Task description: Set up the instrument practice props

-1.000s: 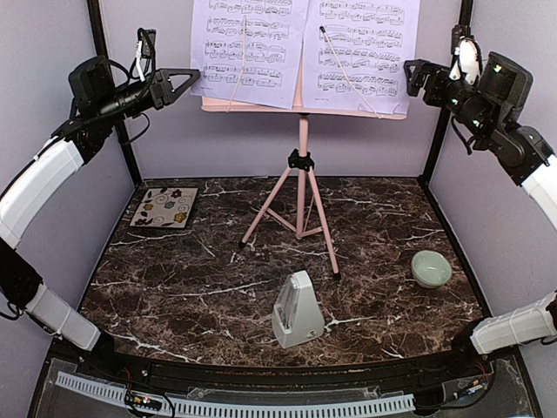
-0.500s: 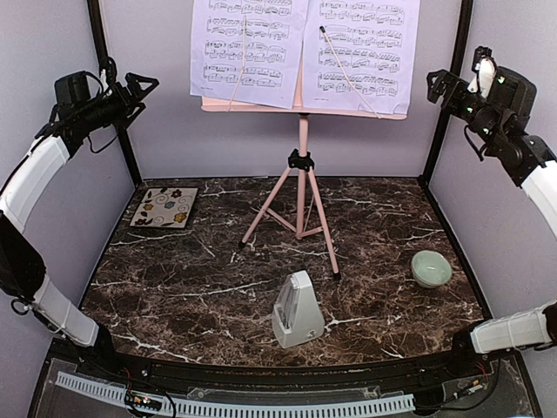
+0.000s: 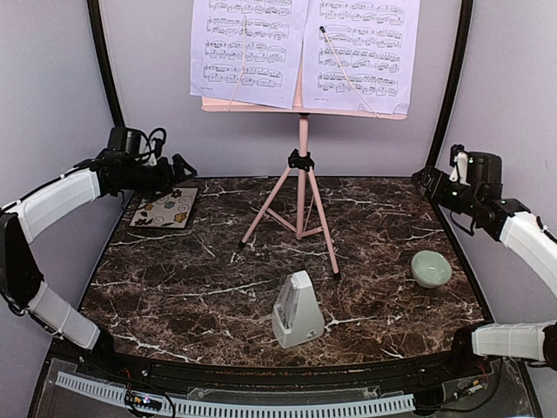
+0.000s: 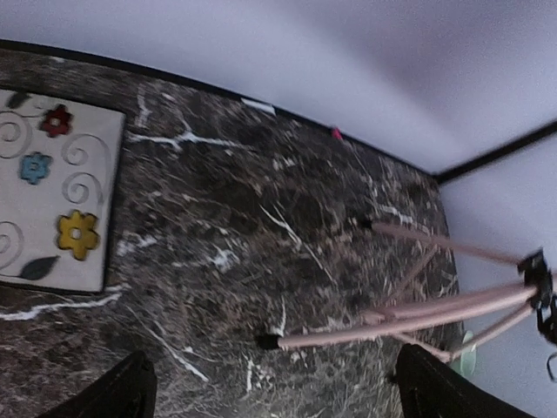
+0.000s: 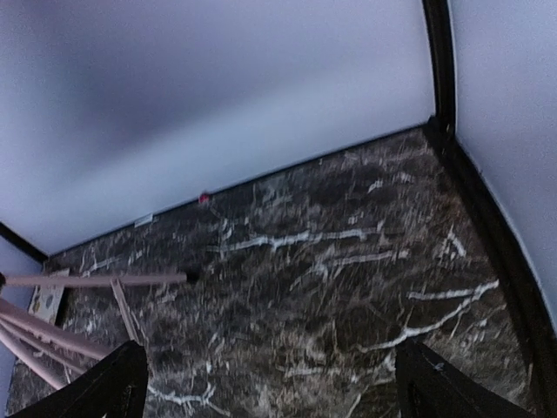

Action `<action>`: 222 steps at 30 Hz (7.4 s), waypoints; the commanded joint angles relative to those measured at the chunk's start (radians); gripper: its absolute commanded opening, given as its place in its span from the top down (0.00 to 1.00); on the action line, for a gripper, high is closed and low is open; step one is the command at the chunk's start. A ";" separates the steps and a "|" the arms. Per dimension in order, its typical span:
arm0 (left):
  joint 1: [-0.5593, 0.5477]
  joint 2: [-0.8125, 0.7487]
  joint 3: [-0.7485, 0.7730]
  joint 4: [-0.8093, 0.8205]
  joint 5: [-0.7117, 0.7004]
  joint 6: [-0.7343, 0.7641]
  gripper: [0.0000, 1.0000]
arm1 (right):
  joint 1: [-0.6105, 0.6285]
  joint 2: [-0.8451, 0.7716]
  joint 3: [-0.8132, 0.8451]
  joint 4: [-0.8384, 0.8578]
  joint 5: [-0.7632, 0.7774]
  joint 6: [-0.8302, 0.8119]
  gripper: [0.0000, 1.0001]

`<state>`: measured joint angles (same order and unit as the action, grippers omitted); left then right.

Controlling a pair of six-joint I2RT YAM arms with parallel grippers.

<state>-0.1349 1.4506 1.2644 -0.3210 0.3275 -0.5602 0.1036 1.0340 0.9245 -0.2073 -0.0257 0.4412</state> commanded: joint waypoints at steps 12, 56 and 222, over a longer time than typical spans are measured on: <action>-0.620 -0.305 -0.510 0.228 0.101 0.435 0.01 | 0.222 -0.094 -0.262 -0.012 -0.218 -0.032 0.00; -1.011 0.360 -0.538 1.034 -0.450 0.412 0.06 | 0.257 -0.071 -0.158 -0.128 -0.305 -0.160 0.00; -0.315 0.152 -0.040 -0.230 -0.293 0.142 0.83 | 0.555 0.475 0.171 -0.302 -0.393 -0.357 0.02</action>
<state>-0.4805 1.5288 1.1606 -0.3214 0.0742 -0.3710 0.6697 1.4754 1.0912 -0.3698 -0.5678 0.1234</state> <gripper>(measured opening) 0.510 0.975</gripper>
